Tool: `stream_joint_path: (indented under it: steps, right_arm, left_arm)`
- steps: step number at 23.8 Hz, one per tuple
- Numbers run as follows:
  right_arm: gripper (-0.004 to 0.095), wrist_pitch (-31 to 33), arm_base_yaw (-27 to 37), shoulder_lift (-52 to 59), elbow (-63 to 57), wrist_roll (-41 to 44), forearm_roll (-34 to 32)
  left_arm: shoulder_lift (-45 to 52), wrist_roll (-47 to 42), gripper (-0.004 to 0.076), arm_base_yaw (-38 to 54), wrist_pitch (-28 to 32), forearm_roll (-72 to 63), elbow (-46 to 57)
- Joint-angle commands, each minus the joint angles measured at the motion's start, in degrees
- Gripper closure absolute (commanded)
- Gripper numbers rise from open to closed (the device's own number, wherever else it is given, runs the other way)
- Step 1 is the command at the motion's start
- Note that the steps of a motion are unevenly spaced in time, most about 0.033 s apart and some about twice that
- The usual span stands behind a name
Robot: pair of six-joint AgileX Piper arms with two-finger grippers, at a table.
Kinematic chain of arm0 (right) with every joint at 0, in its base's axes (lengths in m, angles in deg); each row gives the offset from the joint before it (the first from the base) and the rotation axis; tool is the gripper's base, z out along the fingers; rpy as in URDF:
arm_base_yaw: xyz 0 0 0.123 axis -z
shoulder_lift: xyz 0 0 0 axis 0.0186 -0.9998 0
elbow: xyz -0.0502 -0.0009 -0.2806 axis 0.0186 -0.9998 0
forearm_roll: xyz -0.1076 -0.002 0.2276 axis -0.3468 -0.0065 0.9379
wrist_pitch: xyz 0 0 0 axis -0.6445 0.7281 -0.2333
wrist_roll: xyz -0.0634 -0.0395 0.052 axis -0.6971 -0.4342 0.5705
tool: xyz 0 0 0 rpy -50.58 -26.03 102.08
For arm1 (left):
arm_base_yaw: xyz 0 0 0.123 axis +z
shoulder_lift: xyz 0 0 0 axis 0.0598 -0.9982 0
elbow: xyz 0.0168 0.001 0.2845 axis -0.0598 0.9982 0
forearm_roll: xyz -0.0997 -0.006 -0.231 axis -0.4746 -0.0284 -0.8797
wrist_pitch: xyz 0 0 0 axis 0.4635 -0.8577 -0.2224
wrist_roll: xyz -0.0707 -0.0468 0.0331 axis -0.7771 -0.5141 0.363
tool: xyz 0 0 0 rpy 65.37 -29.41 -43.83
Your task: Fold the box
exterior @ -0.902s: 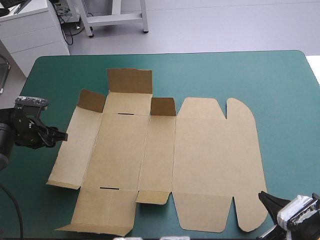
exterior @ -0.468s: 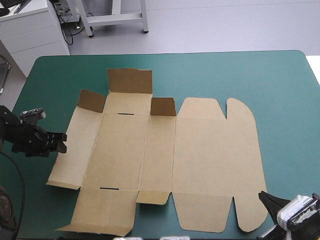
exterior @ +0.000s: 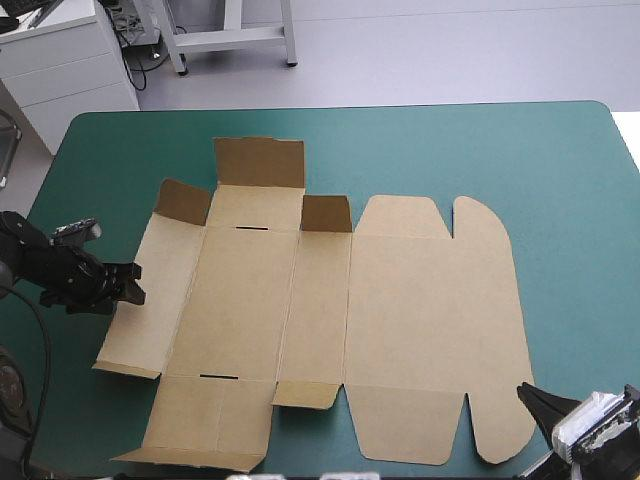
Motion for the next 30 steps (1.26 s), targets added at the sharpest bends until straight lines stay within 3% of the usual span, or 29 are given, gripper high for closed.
stream_joint_path:
  steps: [1,11,17,22,30]
  right_arm:
    - [0.0931,-3.69,0.26,-0.76,1.29,-1.1,0.12]
    - [0.0931,-3.61,0.26,-0.76,1.29,-1.1,0.12]
    - [0.0931,-3.61,0.26,-0.76,1.29,-1.1,0.12]
    - [0.0931,-3.61,0.26,-0.76,1.29,-1.1,0.12]
    - [0.0931,-3.61,0.26,-0.76,1.29,-1.1,0.12]
  left_arm:
    - [1.44,0.64,0.0277,0.12,-2.32,-4.51,-1.57]
    - [1.32,1.73,0.0277,0.02,-4.71,-6.98,0.64]
    - [1.09,-3.17,0.0277,0.02,-3.47,2.26,-0.64]
    - [0.97,-0.98,0.0277,-0.1,-5.97,-5.35,-0.64]
    - [0.97,-1.5,0.0277,-6.56,-7.14,-5.76,1.94]
